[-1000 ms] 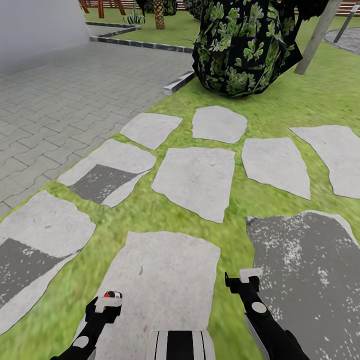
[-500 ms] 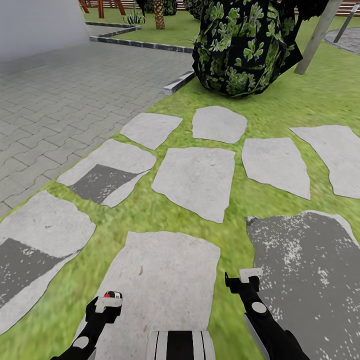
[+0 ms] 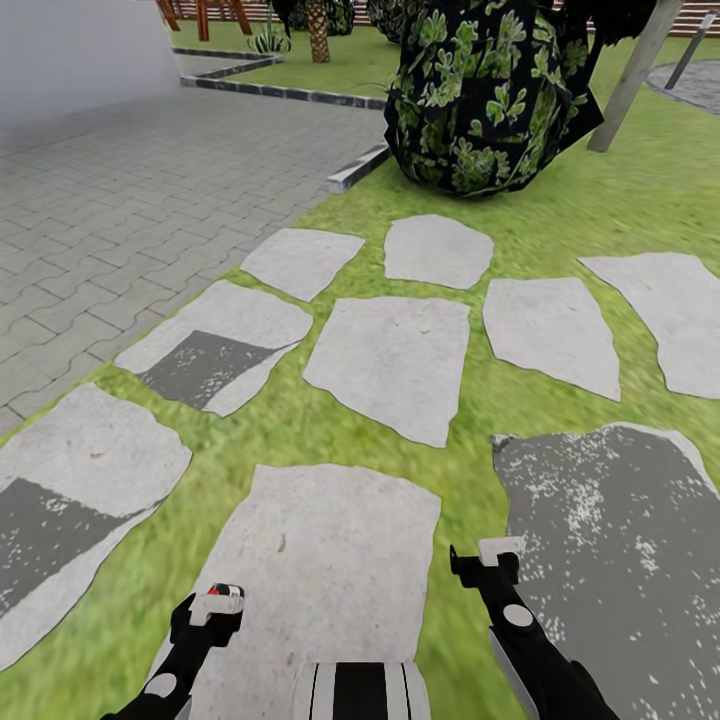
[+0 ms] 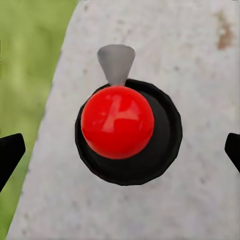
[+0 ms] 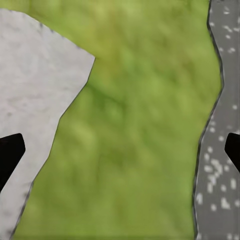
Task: In the garden, pick up the pesticide atomizer on the floor and spray pesticide onto both trees until each tree trunk is fully covered.
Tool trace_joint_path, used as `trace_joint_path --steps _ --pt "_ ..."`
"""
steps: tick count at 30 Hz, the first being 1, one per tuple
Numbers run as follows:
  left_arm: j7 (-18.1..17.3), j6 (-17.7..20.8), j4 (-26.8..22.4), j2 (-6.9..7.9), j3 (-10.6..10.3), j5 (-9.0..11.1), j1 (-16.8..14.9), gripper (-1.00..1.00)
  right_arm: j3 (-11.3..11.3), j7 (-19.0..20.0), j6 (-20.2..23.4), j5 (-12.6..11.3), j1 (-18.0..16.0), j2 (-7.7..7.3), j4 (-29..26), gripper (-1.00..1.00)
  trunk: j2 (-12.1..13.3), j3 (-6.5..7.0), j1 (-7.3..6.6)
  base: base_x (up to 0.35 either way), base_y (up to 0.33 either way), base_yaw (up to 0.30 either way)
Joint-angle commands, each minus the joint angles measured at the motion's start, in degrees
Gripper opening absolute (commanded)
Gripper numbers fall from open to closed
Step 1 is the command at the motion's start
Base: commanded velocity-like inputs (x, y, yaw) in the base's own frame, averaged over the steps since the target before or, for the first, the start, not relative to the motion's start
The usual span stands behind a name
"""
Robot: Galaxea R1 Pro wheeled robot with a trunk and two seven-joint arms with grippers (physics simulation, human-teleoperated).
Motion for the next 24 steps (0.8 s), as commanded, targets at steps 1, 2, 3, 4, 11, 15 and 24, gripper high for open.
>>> trace_joint_path --steps 1,2,3,4,11,15,24 --pt "0.00 0.00 -0.02 0.00 0.06 0.16 0.00 1.00 0.00 0.00 -0.01 0.03 0.00 0.00 0.08 1.00 0.00 0.05 0.00 0.000 0.000 0.000" --pt "0.00 0.00 -0.03 0.00 0.06 0.18 0.00 1.00 0.00 0.00 -0.01 0.03 0.00 0.00 0.07 1.00 0.00 0.11 0.00 0.000 0.000 0.000" --pt "0.00 0.00 -0.06 0.00 0.07 0.20 0.00 1.00 0.00 0.00 0.02 0.02 0.00 0.00 0.06 1.00 0.00 0.19 0.00 0.000 0.000 0.000" --pt "0.00 0.00 -0.06 0.00 0.06 0.20 0.00 1.00 0.00 0.00 0.03 0.02 0.00 0.00 0.06 1.00 0.00 0.27 0.00 0.000 0.000 0.000" --pt "0.00 0.00 -0.14 0.00 0.07 0.22 0.00 1.00 0.00 0.00 0.01 0.04 0.00 0.00 0.06 1.00 0.00 0.44 0.00 0.000 0.000 0.000" --pt "0.00 0.00 -0.17 0.00 0.05 0.22 0.00 1.00 0.00 0.00 0.03 0.04 0.00 0.00 0.06 1.00 0.00 0.52 0.00 0.000 0.000 0.000" --pt "0.01 0.00 -0.18 0.00 0.10 0.30 0.00 1.00 0.00 0.00 0.03 0.04 -0.01 0.00 0.01 1.00 0.00 1.13 0.00 0.000 0.000 0.000"
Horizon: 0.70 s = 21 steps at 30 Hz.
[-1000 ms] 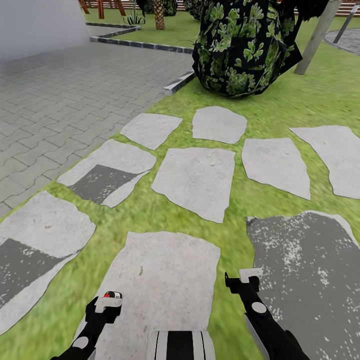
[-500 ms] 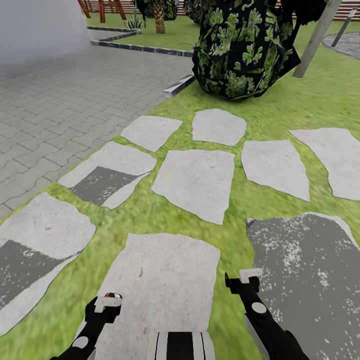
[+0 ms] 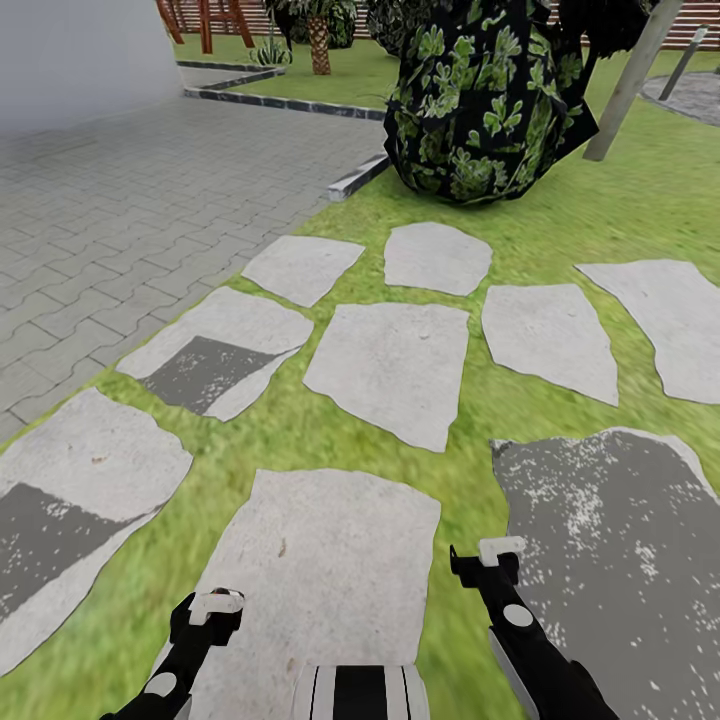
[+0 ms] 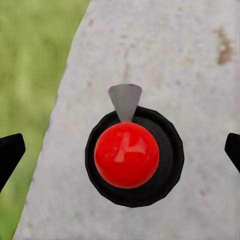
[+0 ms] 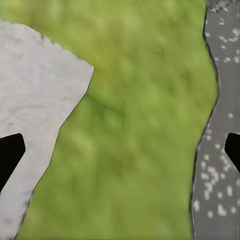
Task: In the garden, pick up the pesticide atomizer on the floor and spray pesticide onto both trees until each tree trunk is fully covered.
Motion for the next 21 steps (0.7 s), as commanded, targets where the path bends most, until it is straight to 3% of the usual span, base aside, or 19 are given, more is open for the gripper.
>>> trace_joint_path --steps 1,21 --pt "0.02 0.00 0.00 0.00 0.00 0.00 0.00 1.00 0.00 0.00 0.01 0.00 0.00 0.00 -0.01 1.00 0.00 0.03 0.00 0.000 0.000 0.000" --pt "0.07 0.00 0.07 0.00 0.14 0.01 0.00 1.00 0.00 0.00 -0.02 0.00 0.01 0.00 -0.13 1.00 0.00 0.28 0.00 0.000 0.000 0.000"
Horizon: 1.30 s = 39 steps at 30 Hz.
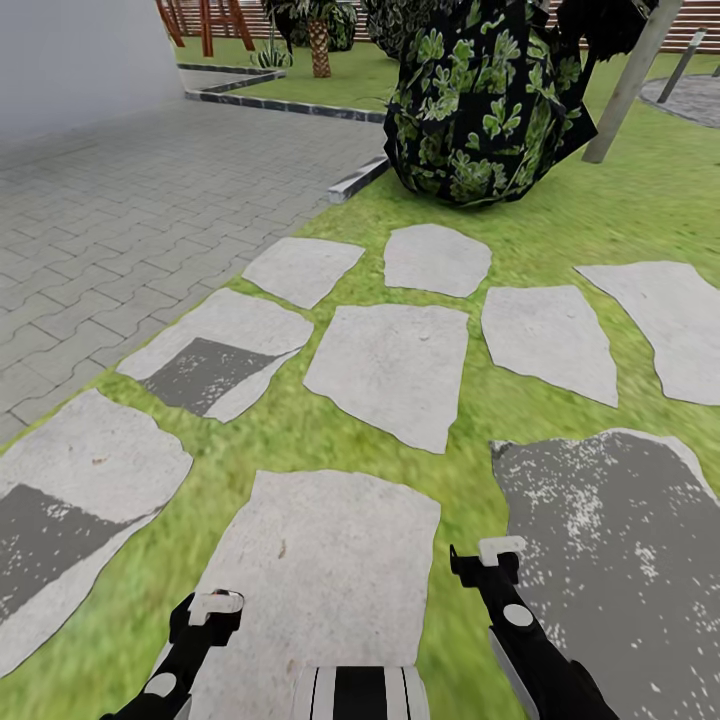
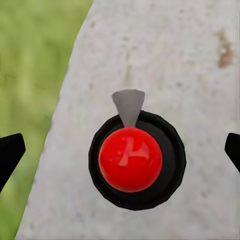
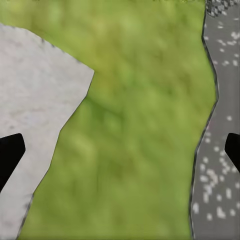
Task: In the garden, pick up the pesticide atomizer on the floor and spray pesticide onto both trees until each tree trunk is fully covered.
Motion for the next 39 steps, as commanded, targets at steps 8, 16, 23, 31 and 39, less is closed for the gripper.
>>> trace_joint_path --steps 8,16,23,31,39 --pt "0.00 0.01 0.23 0.01 0.03 0.03 0.00 1.00 0.00 0.00 0.03 0.00 0.00 0.00 0.00 1.00 0.00 0.00 0.00 -0.060 0.000 0.000" --pt "0.00 0.00 0.07 0.01 0.03 0.02 0.00 1.00 0.00 0.00 0.03 0.00 0.00 0.00 0.07 1.00 0.00 0.00 0.00 -0.035 0.000 0.000" --pt "0.00 0.00 -0.15 0.10 0.03 0.02 0.00 1.00 0.00 0.00 0.00 0.00 0.00 0.00 0.08 1.00 0.00 0.00 0.00 -0.001 0.000 0.000" --pt "0.00 0.00 -0.31 0.17 0.03 0.08 0.00 1.00 0.00 0.00 0.03 0.00 0.00 0.00 0.16 1.00 0.00 0.14 0.00 0.000 0.000 0.000" --pt "0.00 0.03 -0.33 0.10 0.03 0.09 0.00 1.00 0.00 0.00 0.02 0.00 0.00 0.00 0.17 1.00 0.00 0.18 0.00 0.000 0.000 0.000"
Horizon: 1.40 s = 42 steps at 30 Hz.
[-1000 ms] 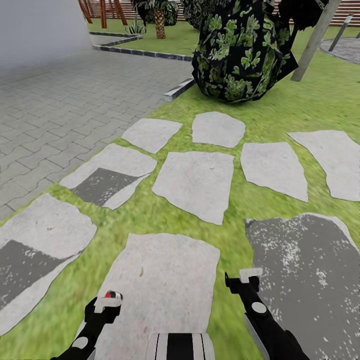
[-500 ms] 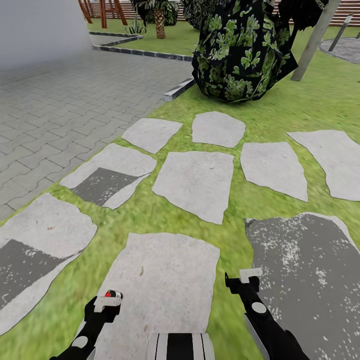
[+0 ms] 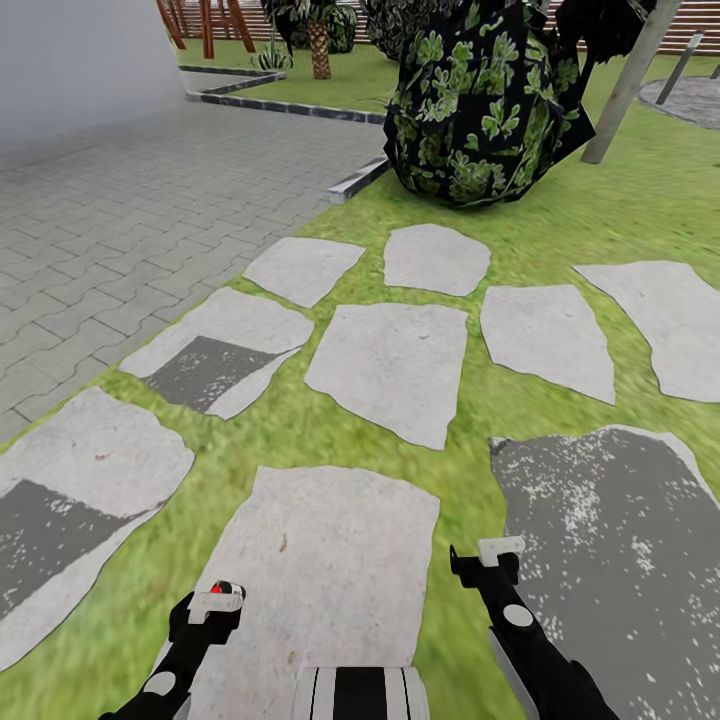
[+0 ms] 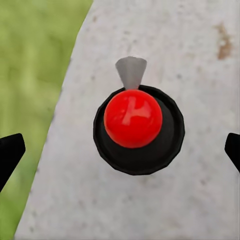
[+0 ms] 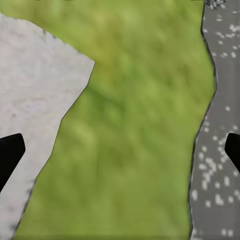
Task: In the garden, pick up the pesticide atomizer on the floor and spray pesticide onto both trees until each tree trunk is fully covered.
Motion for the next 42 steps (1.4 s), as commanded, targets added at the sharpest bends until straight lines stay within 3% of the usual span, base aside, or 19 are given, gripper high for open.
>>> trace_joint_path --steps 1,14,15,42 --pt "0.00 0.01 0.00 0.00 0.00 0.00 0.00 1.00 0.00 0.00 0.01 0.00 0.00 0.00 -0.02 1.00 0.00 0.00 0.00 0.000 0.000 0.000" --pt "0.00 -0.03 0.18 0.05 0.00 -0.02 0.00 1.00 0.00 0.00 0.02 0.00 0.00 0.00 -0.12 1.00 0.00 0.00 0.00 0.027 0.000 0.000" --pt "0.00 -0.03 0.24 0.06 0.00 -0.03 0.00 -1.00 0.00 0.00 0.01 0.00 0.00 0.00 -0.14 1.00 0.00 0.00 0.00 0.001 0.000 0.000" --pt "-0.23 -0.03 -0.09 -0.01 -0.17 0.00 0.00 -1.00 0.00 0.00 -0.01 0.00 -0.01 0.00 -0.17 1.00 0.00 0.00 0.00 0.000 0.000 0.000"
